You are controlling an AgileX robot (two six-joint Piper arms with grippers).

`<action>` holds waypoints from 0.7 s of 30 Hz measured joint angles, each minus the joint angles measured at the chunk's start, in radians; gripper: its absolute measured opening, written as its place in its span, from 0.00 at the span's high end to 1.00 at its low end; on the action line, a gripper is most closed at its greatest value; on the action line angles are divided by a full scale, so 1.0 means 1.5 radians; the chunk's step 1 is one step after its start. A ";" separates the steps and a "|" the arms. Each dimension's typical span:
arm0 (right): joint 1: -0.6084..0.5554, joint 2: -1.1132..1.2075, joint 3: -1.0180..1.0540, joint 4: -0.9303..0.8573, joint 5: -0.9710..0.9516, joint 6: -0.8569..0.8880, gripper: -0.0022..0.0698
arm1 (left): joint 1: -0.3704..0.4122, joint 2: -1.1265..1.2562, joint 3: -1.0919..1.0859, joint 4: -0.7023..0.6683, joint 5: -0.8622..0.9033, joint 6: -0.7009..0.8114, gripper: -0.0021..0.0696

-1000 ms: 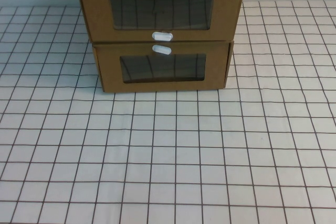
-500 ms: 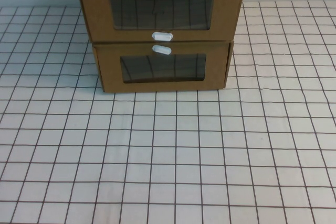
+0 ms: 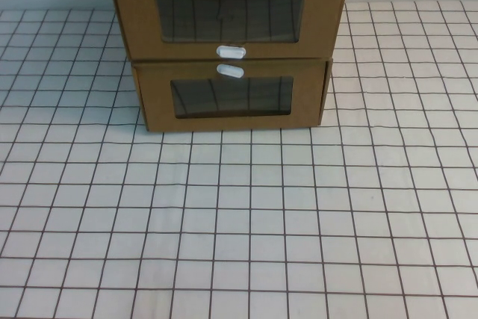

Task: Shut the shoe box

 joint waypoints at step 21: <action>-0.158 -0.004 0.000 0.001 0.000 0.000 0.99 | 0.000 0.000 0.000 0.000 0.000 0.000 0.98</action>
